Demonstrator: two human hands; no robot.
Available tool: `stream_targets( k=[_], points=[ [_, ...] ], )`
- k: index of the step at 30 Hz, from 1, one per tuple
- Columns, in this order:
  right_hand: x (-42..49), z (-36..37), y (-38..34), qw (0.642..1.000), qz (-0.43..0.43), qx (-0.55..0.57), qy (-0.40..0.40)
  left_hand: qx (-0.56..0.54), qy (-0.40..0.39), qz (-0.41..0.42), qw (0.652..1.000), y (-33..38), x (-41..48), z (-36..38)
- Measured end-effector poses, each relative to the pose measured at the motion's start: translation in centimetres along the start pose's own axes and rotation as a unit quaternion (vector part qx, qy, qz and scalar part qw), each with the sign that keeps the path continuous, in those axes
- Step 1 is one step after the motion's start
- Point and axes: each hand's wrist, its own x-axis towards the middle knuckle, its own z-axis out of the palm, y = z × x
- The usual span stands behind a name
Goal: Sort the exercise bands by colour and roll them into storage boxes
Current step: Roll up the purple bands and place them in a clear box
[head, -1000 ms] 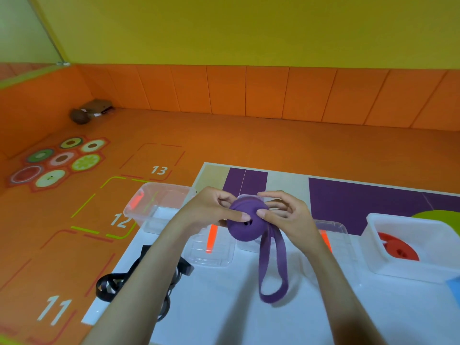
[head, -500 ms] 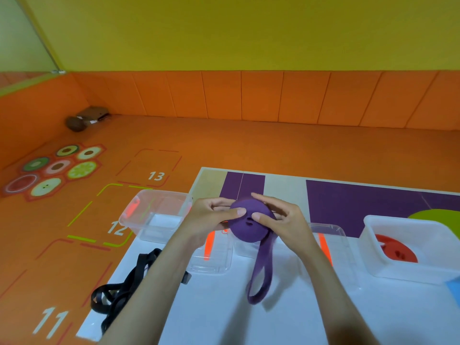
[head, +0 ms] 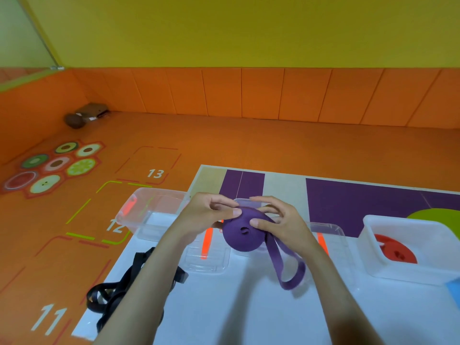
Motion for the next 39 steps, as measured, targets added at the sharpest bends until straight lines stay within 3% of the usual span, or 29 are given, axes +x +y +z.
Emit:
stream_targets(
  k=[2, 5, 12, 17, 22, 26, 32, 39],
  points=[
    [-0.2, -0.4, 0.3, 0.998, -0.022, 0.037, 0.053, -0.045, 0.026, 0.000, 0.999, -0.4, 0.0, 0.2],
    [-0.1, -0.8, 0.5, 0.996, -0.038, 0.028, 0.070, -0.048, 0.041, 0.023, 0.998, -1.2, -0.3, 0.9],
    [0.6, -1.4, 0.6, 0.999, -0.021, 0.012, 0.025, 0.030, -0.053, 0.023, 0.998, -0.6, 0.1, 1.0],
    [0.3, -1.3, 1.4, 0.998, -0.014, 0.059, 0.031, -0.061, -0.009, 0.032, 0.998, -1.0, 0.3, 1.3],
    [0.1, -0.8, 2.4, 0.986, -0.028, 0.053, 0.155, -0.106, 0.028, 0.035, 0.993, -2.1, 0.8, 2.3],
    [0.2, -0.1, 2.9, 0.980, -0.037, -0.008, 0.196, -0.135, 0.058, 0.035, 0.988, -2.4, 0.8, 3.0],
    [-0.1, 0.1, 1.7, 0.993, 0.032, 0.052, 0.101, -0.163, 0.109, 0.027, 0.980, -3.3, 0.1, 3.7],
    [0.0, -1.2, -0.2, 0.999, 0.003, -0.038, -0.031, 0.066, -0.021, 0.087, 0.994, -0.4, 0.4, 1.5]
  ],
)
